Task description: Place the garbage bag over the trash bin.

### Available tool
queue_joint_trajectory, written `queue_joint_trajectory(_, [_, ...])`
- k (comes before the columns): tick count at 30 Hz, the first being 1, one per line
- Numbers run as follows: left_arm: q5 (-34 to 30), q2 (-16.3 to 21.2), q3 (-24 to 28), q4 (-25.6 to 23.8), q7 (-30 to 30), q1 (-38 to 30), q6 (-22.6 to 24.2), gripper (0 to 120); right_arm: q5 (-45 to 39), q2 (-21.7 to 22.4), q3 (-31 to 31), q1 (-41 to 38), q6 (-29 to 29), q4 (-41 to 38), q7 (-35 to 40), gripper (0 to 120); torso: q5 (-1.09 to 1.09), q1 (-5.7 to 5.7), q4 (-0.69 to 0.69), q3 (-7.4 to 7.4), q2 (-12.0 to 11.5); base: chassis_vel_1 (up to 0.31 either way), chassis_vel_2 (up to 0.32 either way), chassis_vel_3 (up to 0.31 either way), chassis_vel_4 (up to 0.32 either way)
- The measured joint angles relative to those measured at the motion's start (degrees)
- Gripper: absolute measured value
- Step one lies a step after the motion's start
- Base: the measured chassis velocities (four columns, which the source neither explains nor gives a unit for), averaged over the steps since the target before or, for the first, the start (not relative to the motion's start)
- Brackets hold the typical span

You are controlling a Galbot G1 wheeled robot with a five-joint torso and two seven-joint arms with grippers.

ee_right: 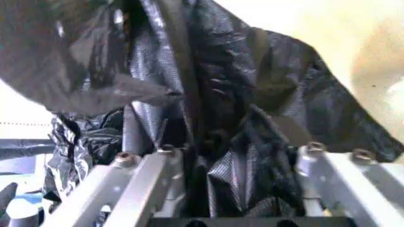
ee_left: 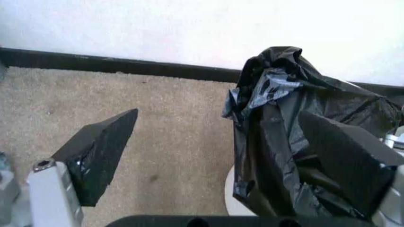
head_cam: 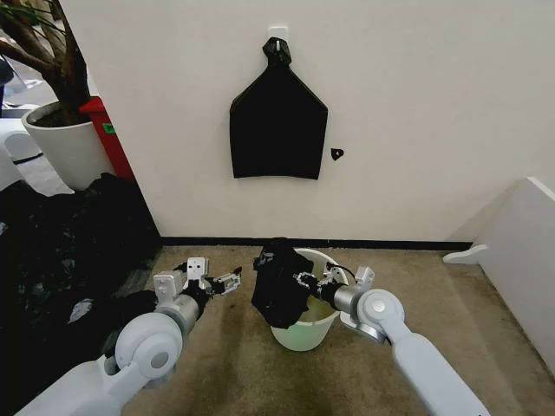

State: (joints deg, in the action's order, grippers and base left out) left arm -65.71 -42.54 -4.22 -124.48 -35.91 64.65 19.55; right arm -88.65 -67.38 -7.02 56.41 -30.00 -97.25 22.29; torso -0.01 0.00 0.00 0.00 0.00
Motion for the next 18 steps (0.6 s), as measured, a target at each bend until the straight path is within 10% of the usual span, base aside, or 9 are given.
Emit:
queue_joint_trajectory(8, [0.2,0.0,0.0,-0.1,0.1,-0.1,0.0,100,8.8,0.9,1.7,0.1,-0.2,-1.3,-1.8,0,0.01,0.00,0.00,0.00,0.0,0.000,0.000,0.000,0.000])
queue_joint_trajectory(18, [1.8,-0.4,0.7,0.0,1.0,-0.4,0.1,100,24.2,2.8,5.1,-0.7,-2.6,-7.0,3.8,0,0.01,0.00,0.00,0.00,0.0,0.000,0.000,0.000,0.000])
